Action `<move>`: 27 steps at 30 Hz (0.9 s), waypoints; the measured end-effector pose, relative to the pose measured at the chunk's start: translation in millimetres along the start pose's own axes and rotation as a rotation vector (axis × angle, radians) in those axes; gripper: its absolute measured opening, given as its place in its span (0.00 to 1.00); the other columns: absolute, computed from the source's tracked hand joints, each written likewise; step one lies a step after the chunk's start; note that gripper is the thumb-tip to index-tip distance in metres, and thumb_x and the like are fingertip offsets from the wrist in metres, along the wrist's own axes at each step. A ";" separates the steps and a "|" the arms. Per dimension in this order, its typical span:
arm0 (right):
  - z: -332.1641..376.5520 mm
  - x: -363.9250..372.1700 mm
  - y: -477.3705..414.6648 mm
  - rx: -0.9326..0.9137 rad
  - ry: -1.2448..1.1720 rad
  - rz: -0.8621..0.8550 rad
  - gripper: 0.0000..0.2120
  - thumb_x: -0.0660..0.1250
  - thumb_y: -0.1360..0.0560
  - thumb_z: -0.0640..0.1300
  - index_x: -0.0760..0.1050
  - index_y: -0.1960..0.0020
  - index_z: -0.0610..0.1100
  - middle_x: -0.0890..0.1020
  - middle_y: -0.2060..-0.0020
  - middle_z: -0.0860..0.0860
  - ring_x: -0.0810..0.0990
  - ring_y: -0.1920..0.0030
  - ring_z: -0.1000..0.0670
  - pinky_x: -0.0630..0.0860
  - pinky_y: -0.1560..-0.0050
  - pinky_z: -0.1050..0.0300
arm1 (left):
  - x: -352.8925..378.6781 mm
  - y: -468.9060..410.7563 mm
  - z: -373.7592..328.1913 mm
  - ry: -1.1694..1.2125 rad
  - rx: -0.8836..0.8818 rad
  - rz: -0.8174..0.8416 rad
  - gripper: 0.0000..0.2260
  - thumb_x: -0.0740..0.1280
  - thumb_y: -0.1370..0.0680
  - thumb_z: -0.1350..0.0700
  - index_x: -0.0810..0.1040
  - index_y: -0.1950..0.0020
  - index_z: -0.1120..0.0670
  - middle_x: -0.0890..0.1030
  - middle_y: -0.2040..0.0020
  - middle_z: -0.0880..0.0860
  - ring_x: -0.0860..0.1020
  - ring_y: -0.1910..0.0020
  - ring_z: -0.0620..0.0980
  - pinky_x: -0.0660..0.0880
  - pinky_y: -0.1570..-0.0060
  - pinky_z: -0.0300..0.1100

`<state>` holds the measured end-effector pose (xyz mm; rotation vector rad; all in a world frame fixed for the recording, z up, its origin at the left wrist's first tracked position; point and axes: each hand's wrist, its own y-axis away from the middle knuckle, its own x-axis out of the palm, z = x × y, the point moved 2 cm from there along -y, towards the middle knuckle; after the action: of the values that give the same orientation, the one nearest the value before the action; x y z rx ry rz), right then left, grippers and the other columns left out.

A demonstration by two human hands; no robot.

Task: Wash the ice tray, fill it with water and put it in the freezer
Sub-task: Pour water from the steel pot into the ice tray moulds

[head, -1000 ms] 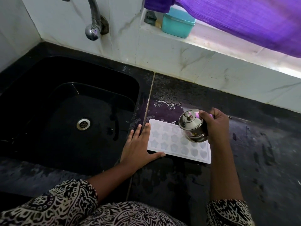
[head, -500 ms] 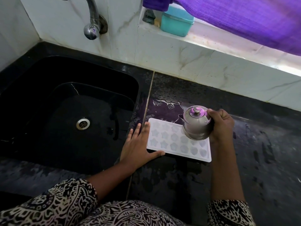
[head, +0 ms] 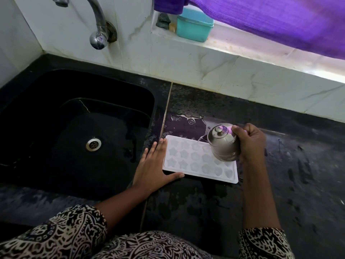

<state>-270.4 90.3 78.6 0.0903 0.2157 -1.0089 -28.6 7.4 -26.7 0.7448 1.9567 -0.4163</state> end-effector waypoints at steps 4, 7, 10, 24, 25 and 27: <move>0.6 -0.9 -0.4 0.014 -0.012 0.001 0.15 0.69 0.29 0.39 0.65 0.68 0.47 0.72 0.70 0.46 0.72 0.64 0.46 0.73 0.62 0.50 | -0.7 1.3 -0.1 0.004 0.007 -0.013 0.54 0.55 0.35 0.22 0.35 0.22 0.49 0.43 0.19 0.46 0.44 0.21 0.45 0.40 0.25 0.43; 1.5 -2.8 0.1 0.017 -0.020 0.003 0.15 0.69 0.30 0.40 0.65 0.68 0.48 0.71 0.70 0.46 0.70 0.64 0.46 0.71 0.62 0.51 | -0.1 1.3 0.4 -0.001 0.009 -0.022 0.54 0.54 0.36 0.21 0.35 0.21 0.49 0.44 0.19 0.46 0.44 0.21 0.45 0.41 0.25 0.44; 1.7 -5.8 -0.3 0.012 -0.018 -0.005 0.15 0.68 0.30 0.40 0.64 0.69 0.48 0.70 0.71 0.48 0.69 0.66 0.48 0.70 0.64 0.53 | -0.6 1.4 0.4 0.022 0.007 -0.026 0.54 0.53 0.36 0.20 0.34 0.22 0.47 0.44 0.19 0.46 0.45 0.21 0.45 0.41 0.25 0.43; 2.1 -6.7 -1.0 0.005 0.010 -0.024 0.14 0.68 0.29 0.41 0.65 0.68 0.47 0.71 0.71 0.49 0.71 0.66 0.49 0.72 0.65 0.56 | -3.7 2.6 2.1 0.092 0.012 -0.070 0.53 0.57 0.35 0.21 0.39 0.21 0.46 0.33 0.22 0.44 0.32 0.24 0.44 0.36 0.27 0.45; 1.8 -6.8 -1.5 0.008 0.005 -0.025 0.14 0.68 0.29 0.41 0.65 0.68 0.47 0.71 0.71 0.49 0.71 0.66 0.48 0.71 0.65 0.55 | -3.8 2.7 1.9 0.088 0.011 -0.069 0.53 0.57 0.35 0.21 0.39 0.21 0.46 0.33 0.22 0.44 0.32 0.24 0.44 0.35 0.27 0.45; 0.9 -6.9 -2.4 0.016 0.000 -0.024 0.14 0.68 0.29 0.41 0.65 0.68 0.47 0.71 0.71 0.49 0.71 0.66 0.49 0.72 0.65 0.55 | -4.0 2.7 1.6 0.079 0.012 -0.067 0.54 0.57 0.36 0.21 0.39 0.20 0.47 0.33 0.22 0.45 0.31 0.24 0.44 0.34 0.27 0.46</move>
<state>-275.9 94.6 81.1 0.1021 0.2088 -1.0351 -24.4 7.2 -23.8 0.7142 2.0596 -0.4450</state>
